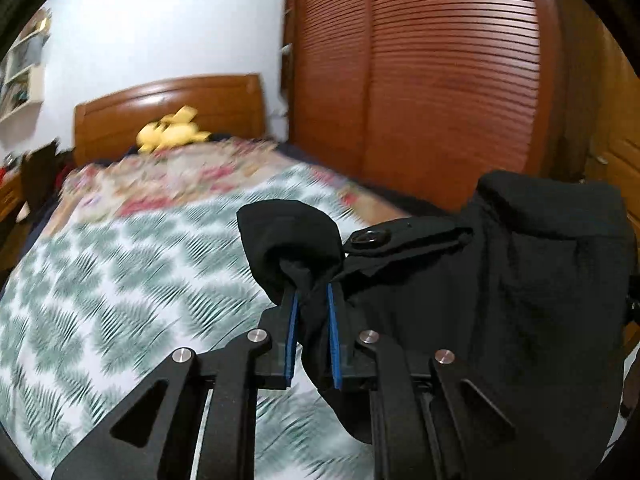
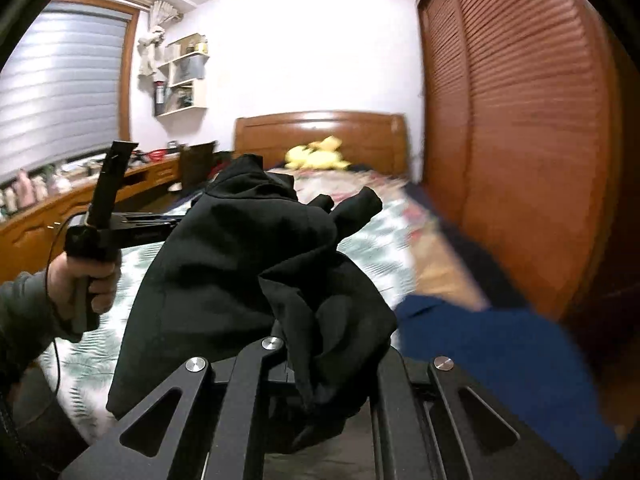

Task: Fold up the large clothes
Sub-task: 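Lift the coat bundle with both tools and carry it toward the wardrobe, then lower the coat bundle onto the bed corner by the wardrobe and open both tools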

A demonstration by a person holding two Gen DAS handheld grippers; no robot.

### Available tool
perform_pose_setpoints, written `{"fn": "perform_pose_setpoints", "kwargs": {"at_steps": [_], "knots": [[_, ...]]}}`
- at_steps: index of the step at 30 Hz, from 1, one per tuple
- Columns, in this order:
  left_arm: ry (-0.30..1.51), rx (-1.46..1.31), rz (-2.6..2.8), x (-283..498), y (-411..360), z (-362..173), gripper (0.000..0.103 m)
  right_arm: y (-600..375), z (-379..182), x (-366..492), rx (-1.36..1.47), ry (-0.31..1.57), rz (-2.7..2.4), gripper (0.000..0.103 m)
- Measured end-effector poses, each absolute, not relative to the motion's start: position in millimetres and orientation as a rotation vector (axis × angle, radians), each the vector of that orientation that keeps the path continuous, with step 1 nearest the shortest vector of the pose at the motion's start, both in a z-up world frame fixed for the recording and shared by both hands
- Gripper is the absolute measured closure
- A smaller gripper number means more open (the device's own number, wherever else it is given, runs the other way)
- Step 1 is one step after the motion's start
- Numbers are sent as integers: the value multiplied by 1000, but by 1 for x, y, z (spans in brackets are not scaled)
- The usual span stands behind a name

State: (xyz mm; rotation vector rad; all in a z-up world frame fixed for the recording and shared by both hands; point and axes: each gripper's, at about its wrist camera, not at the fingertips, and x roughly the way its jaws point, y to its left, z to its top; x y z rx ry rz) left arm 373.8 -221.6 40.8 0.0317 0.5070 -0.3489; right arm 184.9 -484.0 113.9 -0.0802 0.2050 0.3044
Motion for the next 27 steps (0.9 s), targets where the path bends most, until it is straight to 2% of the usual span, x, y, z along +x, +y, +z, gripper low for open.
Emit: {"fn": "perform_pose_setpoints", "kwargs": {"at_steps": [8, 17, 19, 20, 21, 22, 24, 25, 27], "knots": [[478, 33, -549, 393, -358, 68, 89, -592, 136, 149, -77, 236, 63, 95], [536, 146, -595, 398, -447, 46, 87, -665, 97, 131, 61, 371, -47, 93], [538, 186, -591, 397, -452, 42, 86, -670, 88, 132, 76, 407, -55, 89], [535, 202, -591, 394, -451, 41, 84, -672, 87, 131, 80, 422, -68, 81], [528, 209, -593, 389, -450, 41, 80, -674, 88, 129, 84, 426, -94, 70], [519, 212, -600, 384, -448, 42, 76, -668, 92, 128, 84, 420, -122, 65], [492, 221, -617, 374, -441, 43, 52, -673, 103, 121, 92, 386, -174, 43], [480, 227, -627, 368, -437, 45, 47, -668, 111, 118, 84, 369, -191, 39], [465, 237, -649, 360, -433, 46, 25, -656, 122, 110, 50, 337, -201, 36]]}}
